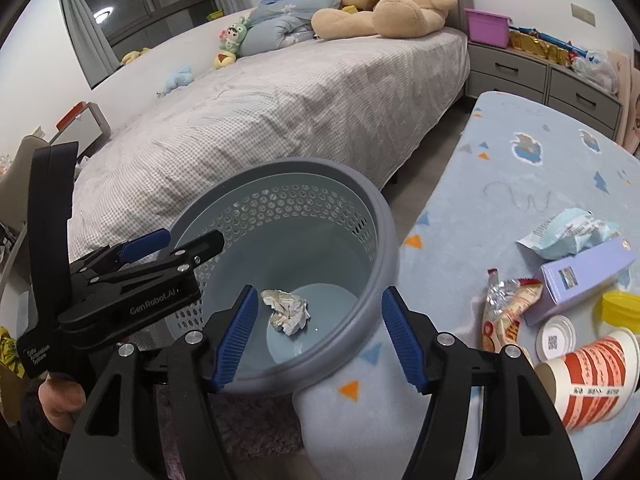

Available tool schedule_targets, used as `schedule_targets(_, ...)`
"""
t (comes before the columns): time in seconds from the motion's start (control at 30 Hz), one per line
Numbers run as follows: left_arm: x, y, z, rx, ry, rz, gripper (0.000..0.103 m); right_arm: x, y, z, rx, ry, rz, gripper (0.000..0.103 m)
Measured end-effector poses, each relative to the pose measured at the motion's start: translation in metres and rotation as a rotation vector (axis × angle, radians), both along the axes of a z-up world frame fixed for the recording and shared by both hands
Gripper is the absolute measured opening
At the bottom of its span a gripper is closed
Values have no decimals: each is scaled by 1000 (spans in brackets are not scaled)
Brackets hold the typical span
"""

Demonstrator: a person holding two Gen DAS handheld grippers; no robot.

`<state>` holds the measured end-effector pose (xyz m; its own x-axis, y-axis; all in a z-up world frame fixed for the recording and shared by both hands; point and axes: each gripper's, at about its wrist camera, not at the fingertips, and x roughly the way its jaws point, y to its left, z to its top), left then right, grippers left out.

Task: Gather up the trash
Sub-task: 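Move both tools back toward the trash on the table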

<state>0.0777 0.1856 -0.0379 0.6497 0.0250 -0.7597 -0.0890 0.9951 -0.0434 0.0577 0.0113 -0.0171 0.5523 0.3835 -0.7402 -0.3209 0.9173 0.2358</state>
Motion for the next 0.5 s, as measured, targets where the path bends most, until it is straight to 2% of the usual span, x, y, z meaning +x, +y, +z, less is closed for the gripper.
schedule_targets(0.2,-6,-9,0,9,-18,-23,74,-21,-24,6,-3,-14,-47,68)
schedule_targets(0.5,-21,-33,2,23,-45,-79,74,-56,-84,14,-39,-34,-175,74)
